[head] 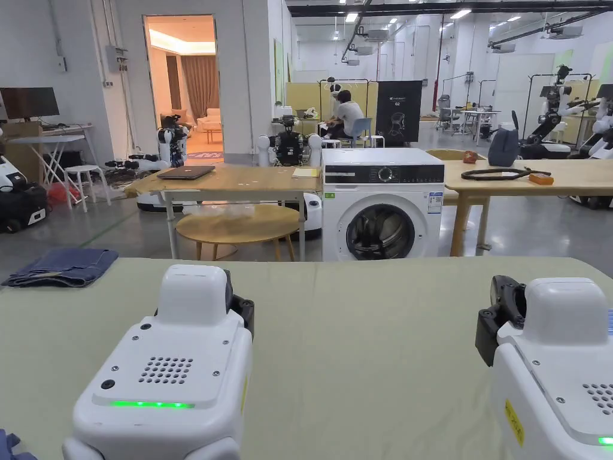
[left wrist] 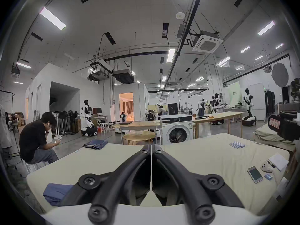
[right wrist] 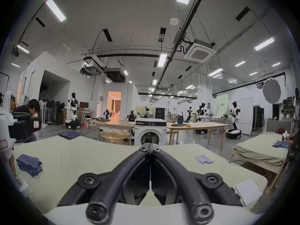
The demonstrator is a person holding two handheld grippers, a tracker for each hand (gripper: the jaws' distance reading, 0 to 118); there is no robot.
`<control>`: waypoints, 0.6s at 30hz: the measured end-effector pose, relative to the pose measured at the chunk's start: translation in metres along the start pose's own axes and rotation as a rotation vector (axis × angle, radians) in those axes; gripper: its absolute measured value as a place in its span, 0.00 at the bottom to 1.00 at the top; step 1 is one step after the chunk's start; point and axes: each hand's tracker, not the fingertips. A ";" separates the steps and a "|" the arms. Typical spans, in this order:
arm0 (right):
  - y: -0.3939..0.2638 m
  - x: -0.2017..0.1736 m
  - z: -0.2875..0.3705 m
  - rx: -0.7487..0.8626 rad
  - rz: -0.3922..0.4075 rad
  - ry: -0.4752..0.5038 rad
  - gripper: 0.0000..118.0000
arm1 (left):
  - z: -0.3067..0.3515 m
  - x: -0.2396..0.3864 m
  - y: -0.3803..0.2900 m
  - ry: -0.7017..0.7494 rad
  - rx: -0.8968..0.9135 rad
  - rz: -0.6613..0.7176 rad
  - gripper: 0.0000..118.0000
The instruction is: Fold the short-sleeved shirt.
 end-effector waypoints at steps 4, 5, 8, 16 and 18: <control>0.000 0.000 0.001 0.005 -0.009 0.006 0.09 | 0.001 -0.001 0.000 0.001 0.000 -0.001 0.12; 0.000 0.000 0.001 0.005 -0.010 0.014 0.15 | 0.001 -0.001 -0.001 0.002 -0.001 -0.003 0.16; 0.000 -0.001 -0.002 -0.016 -0.017 0.026 0.67 | 0.000 -0.002 -0.002 -0.001 -0.013 -0.002 0.54; -0.002 -0.004 0.001 0.018 -0.010 0.002 1.00 | 0.008 -0.006 -0.004 -0.009 0.034 0.000 0.98; -0.002 -0.005 0.000 0.021 -0.001 -0.003 1.00 | 0.008 -0.005 -0.005 0.000 0.045 -0.012 0.98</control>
